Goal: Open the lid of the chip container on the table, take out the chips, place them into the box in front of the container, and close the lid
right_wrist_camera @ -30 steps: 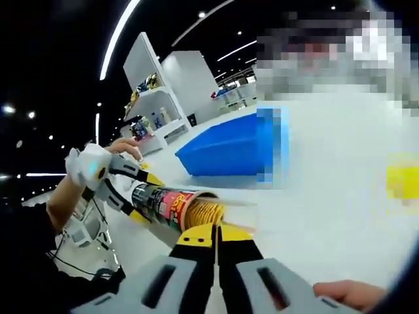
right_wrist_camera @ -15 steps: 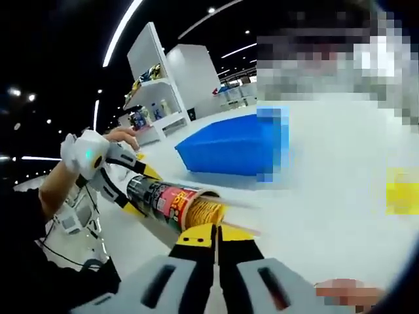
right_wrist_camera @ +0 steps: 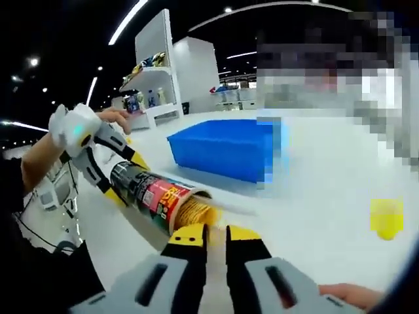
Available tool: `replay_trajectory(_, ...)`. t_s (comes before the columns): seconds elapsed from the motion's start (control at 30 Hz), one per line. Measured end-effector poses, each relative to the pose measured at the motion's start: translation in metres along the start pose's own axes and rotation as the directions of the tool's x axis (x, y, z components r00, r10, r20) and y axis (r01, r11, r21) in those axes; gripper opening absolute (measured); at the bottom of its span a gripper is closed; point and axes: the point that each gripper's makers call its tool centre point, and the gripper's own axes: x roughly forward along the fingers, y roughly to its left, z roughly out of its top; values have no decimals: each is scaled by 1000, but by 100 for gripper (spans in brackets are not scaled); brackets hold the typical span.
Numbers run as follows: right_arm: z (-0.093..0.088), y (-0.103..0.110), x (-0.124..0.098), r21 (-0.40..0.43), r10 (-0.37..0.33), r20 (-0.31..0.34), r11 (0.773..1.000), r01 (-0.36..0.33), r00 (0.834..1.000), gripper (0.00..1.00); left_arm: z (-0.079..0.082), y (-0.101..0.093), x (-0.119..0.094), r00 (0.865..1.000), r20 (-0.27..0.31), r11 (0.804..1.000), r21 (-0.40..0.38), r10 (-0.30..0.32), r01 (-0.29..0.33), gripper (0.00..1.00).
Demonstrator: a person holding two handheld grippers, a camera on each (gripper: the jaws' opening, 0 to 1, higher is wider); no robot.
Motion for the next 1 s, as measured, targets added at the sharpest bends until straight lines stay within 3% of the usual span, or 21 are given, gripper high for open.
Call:
replay_trajectory(0.53, 2, -2, -6, 38, 14, 24, 999, -15, 1000, 2, 0, 1, 1, 1000, 9, 1000, 4, -1, 1, 49)
replay_trajectory(1.0, 11, -4, -36, 47, 3, 53, 999, -6, 999, 2, -1, 2, 1, 1000, 7, 1000, 1, 2, -2, 49)
